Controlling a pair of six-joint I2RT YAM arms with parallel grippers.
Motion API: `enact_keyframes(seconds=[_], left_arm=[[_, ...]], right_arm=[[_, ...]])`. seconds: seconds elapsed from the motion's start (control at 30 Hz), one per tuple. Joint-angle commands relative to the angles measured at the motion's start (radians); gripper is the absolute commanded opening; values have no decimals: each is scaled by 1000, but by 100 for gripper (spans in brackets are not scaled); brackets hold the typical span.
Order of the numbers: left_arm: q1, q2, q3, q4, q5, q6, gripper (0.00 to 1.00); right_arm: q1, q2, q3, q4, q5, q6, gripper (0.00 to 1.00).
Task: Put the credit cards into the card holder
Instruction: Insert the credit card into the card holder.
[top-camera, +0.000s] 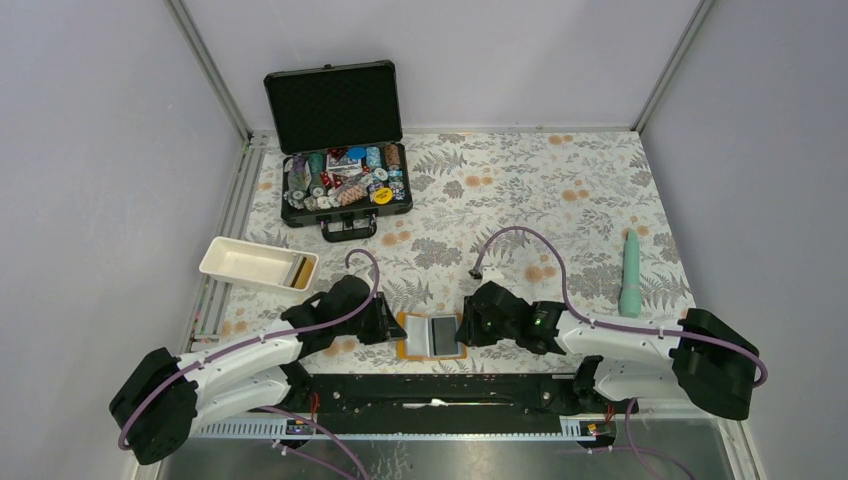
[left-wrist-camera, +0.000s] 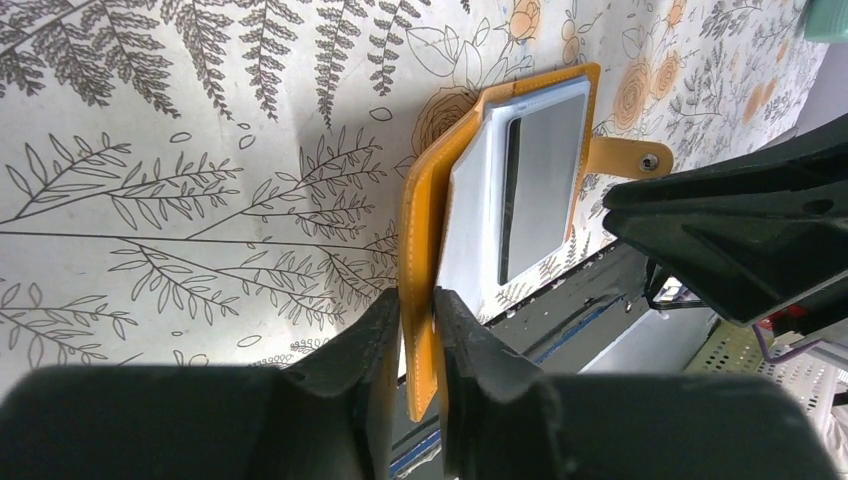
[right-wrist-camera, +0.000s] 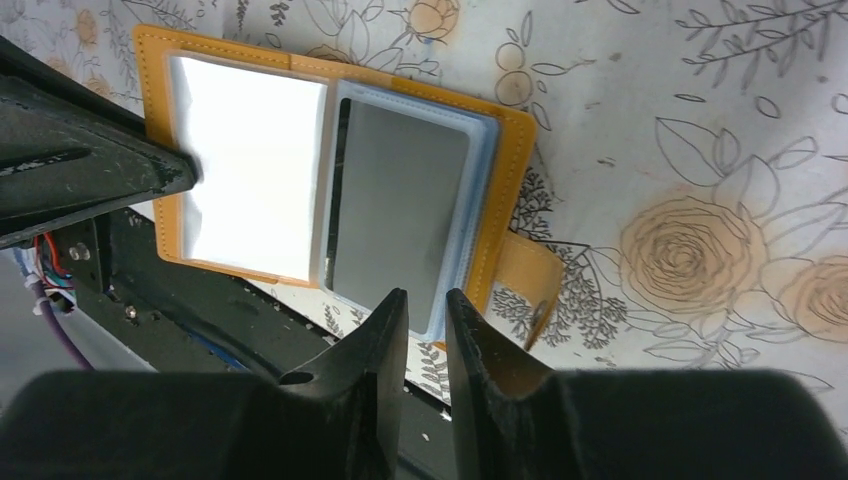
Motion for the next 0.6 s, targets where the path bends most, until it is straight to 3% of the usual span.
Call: enact_keyframes(seconds=[0.0,0.3,0.57], left_arm=[[-7,7,20,43,3,15,18],[-11,21,23,43,6,17,4],[-13,24,29,39,4,19,1]], right_arm=[[4,23,11,60,-28,11,27],[3,59,-22,130,-24,24,26],[4,97,-26,148,-30,36,25]])
